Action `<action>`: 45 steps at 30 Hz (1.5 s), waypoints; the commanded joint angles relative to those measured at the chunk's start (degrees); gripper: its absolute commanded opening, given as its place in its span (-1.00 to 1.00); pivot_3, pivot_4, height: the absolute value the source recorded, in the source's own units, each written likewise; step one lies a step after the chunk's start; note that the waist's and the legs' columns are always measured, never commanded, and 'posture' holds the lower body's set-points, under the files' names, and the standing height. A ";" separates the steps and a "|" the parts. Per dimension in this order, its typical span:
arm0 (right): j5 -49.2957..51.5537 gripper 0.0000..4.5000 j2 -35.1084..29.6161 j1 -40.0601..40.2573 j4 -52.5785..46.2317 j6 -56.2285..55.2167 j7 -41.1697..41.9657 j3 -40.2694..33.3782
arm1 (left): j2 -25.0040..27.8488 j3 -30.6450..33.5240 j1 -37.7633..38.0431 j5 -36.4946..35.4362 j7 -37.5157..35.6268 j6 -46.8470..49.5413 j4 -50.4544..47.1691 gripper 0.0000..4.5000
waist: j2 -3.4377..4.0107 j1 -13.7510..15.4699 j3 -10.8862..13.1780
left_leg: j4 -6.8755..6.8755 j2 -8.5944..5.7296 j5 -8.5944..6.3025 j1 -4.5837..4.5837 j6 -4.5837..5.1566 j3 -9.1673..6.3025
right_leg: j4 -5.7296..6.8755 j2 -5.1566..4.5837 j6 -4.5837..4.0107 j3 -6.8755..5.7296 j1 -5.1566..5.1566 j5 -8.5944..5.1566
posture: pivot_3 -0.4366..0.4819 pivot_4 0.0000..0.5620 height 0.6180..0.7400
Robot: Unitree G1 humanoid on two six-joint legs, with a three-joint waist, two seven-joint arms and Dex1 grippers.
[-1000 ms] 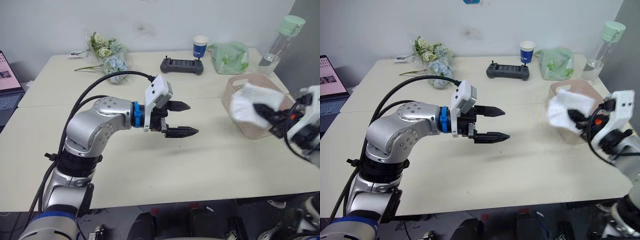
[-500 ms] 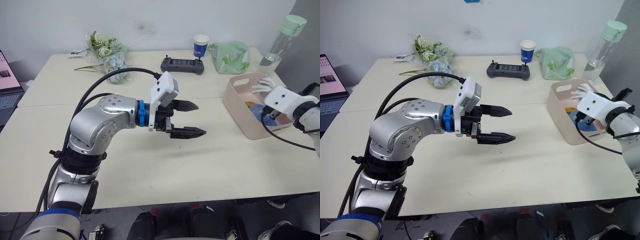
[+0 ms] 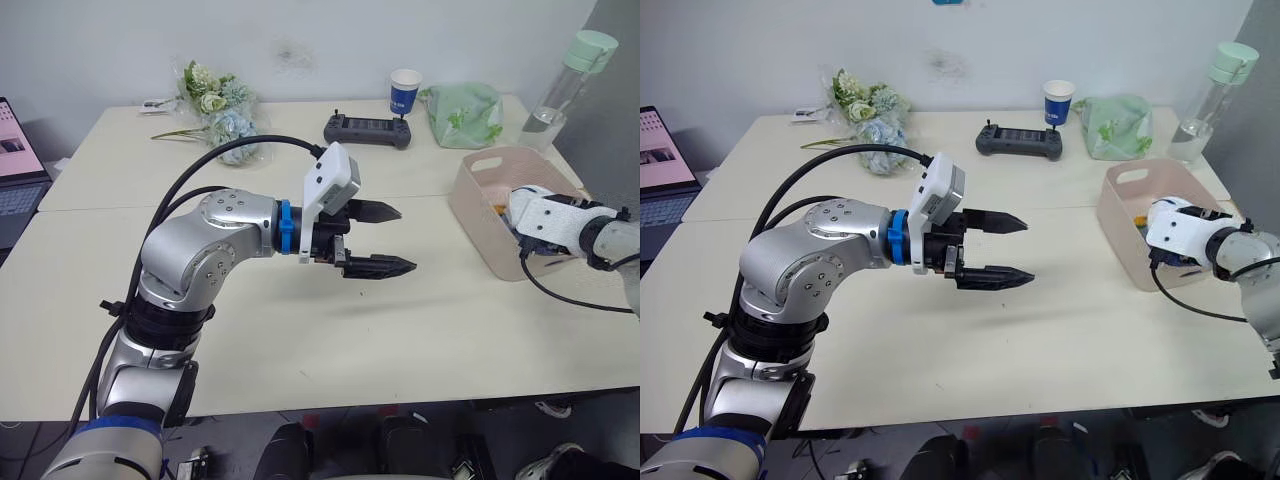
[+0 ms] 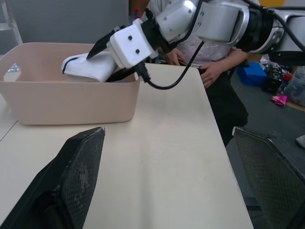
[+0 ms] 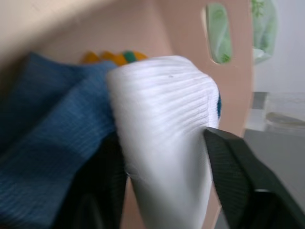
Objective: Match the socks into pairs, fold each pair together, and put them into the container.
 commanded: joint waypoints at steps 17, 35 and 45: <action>25.57 0.72 -2.36 -8.52 -15.64 16.65 17.32 -18.12 | 11.87 7.20 7.06 7.30 0.75 -8.99 3.10 1.00 | 0.00 -0.07 0.00 | -0.04 0.07 -0.01 0.10 0.01 0.00 | 0.03 -0.01 -0.02 0.00 0.01 0.01 | -0.05 -0.47 1.00; 12.71 0.72 29.55 10.78 -13.58 -13.02 -9.10 -2.74 | 12.63 34.37 53.51 22.76 15.23 -41.97 9.71 1.00 | -0.13 2.06 -0.03 | 0.12 -0.05 0.00 -0.25 -0.01 -0.32 | -0.02 -0.24 -0.01 -0.20 -0.10 0.03 | -0.05 -0.47 1.00; 12.61 0.72 33.77 29.22 -18.00 -20.43 -17.52 -9.53 | 11.21 35.98 58.29 21.60 14.68 -45.12 13.07 1.00 | -0.16 1.07 -0.07 | -0.03 0.01 -0.01 0.12 0.01 -0.23 | 0.05 -0.16 0.00 -0.13 0.08 0.03 | -0.05 -0.47 1.00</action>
